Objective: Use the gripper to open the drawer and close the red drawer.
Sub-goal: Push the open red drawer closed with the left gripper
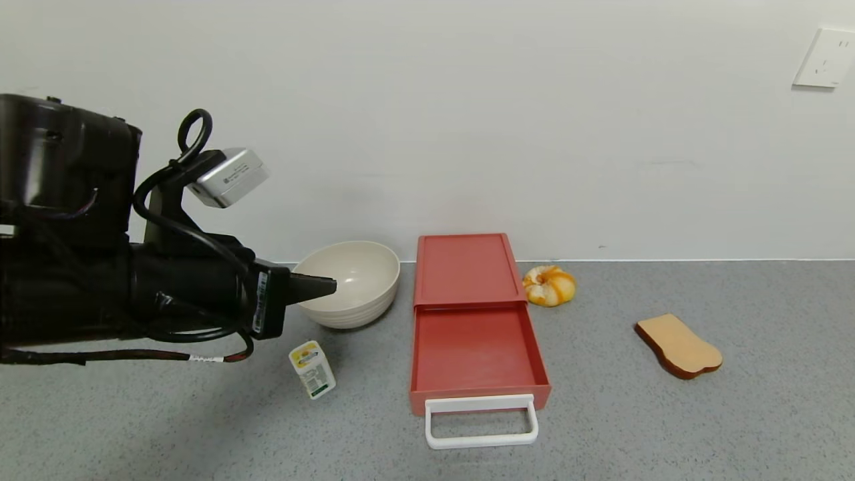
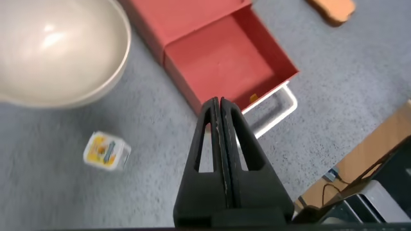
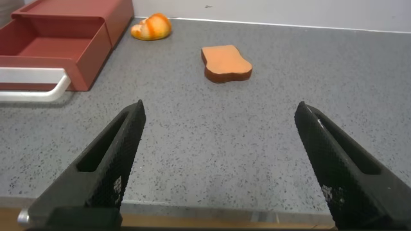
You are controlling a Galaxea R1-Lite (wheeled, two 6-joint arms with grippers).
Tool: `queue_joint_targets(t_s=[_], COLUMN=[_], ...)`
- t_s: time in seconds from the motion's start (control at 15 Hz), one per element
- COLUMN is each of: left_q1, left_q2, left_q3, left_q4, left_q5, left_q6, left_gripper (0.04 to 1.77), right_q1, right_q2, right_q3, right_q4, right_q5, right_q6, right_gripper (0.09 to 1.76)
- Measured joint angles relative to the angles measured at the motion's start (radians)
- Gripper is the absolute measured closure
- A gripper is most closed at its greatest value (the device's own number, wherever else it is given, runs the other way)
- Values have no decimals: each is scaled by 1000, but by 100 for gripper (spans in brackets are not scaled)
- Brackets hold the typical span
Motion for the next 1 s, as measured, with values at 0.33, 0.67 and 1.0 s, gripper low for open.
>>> queue_joint_targets(t_s=[0.33,0.67,1.0], left_q1=[-129,-238,-331], left_q2=[78,228,360], left_q3=[-259,-513,-572], left_q4=[383,673,693], left_q5=[210,264,279], left_q6=[-221,-444,-501], left_gripper=[170,170,170], right_q1=[1,0,0], right_q2=[0,0,0], right_q3=[0,0,0], right_q4=[0,0,0], right_q5=[0,0,0], right_q6=[0,0,0], right_gripper=[14,14,14])
